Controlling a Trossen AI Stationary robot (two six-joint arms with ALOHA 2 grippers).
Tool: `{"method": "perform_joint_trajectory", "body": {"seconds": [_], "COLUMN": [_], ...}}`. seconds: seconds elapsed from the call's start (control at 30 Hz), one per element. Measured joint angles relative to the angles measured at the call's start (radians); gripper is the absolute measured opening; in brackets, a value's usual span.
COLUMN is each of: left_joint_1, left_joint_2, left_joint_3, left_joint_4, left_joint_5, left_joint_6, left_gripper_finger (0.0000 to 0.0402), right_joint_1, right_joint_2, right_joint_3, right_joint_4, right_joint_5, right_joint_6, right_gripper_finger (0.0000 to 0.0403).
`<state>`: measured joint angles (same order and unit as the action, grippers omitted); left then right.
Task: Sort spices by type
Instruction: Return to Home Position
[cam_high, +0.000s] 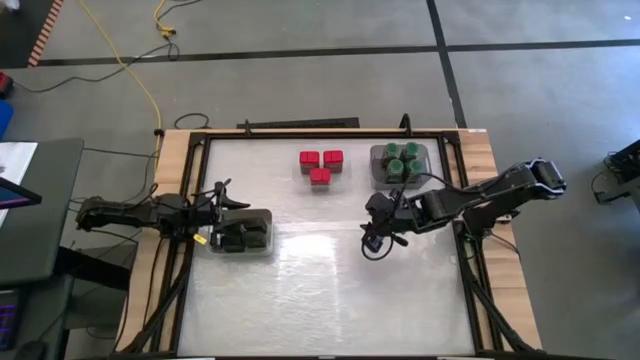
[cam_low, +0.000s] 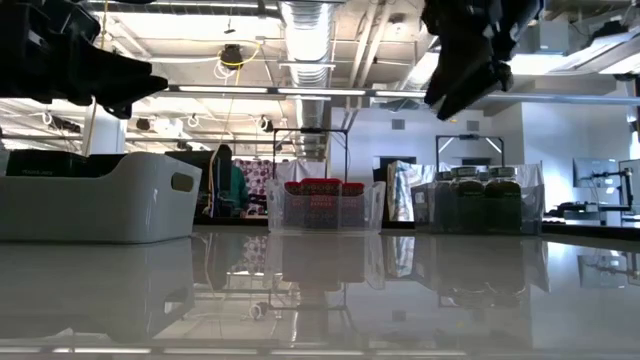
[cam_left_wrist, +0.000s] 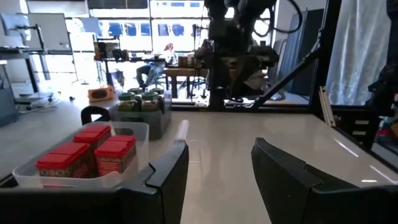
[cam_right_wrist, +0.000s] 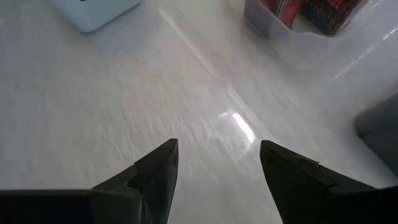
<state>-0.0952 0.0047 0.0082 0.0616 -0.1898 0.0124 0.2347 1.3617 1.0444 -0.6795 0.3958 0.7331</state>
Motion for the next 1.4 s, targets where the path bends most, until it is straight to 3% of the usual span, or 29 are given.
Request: {"method": "perform_joint_trajectory", "body": {"seconds": [0.23, 0.53, 0.7, 1.07, 1.17, 1.4], "left_joint_1": [0.000, 0.000, 0.000, 0.000, 0.000, 0.000], "left_joint_2": [0.000, 0.000, 0.000, 0.000, 0.000, 0.000], "left_joint_3": [-0.001, -0.001, -0.001, -0.002, -0.002, -0.002], "left_joint_4": [0.000, -0.001, -0.001, -0.002, -0.002, -0.002], "left_joint_5": [-0.002, -0.003, -0.003, -0.004, -0.004, -0.005], "left_joint_6": [-0.012, -0.011, -0.017, -0.010, -0.010, -0.009], "left_gripper_finger": [0.0169, 0.0169, 0.0169, 0.0169, 0.0169, 0.0169], "right_joint_1": [0.000, 0.000, 0.014, 0.072, 0.066, -0.061], "right_joint_2": [-0.096, -0.311, -0.419, -0.685, -0.776, -0.949], "right_joint_3": [-0.241, -0.588, -0.745, -0.961, -1.031, -1.036], "right_joint_4": [0.302, 0.698, 0.849, 0.999, 1.087, 1.055], "right_joint_5": [-0.034, -0.030, 0.014, 0.023, -0.024, -0.243], "right_joint_6": [-0.064, -0.184, -0.182, -0.263, -0.318, -0.440], "right_gripper_finger": [0.0255, 0.0255, 0.0255, 0.0255, 0.0255, 0.0255]}}
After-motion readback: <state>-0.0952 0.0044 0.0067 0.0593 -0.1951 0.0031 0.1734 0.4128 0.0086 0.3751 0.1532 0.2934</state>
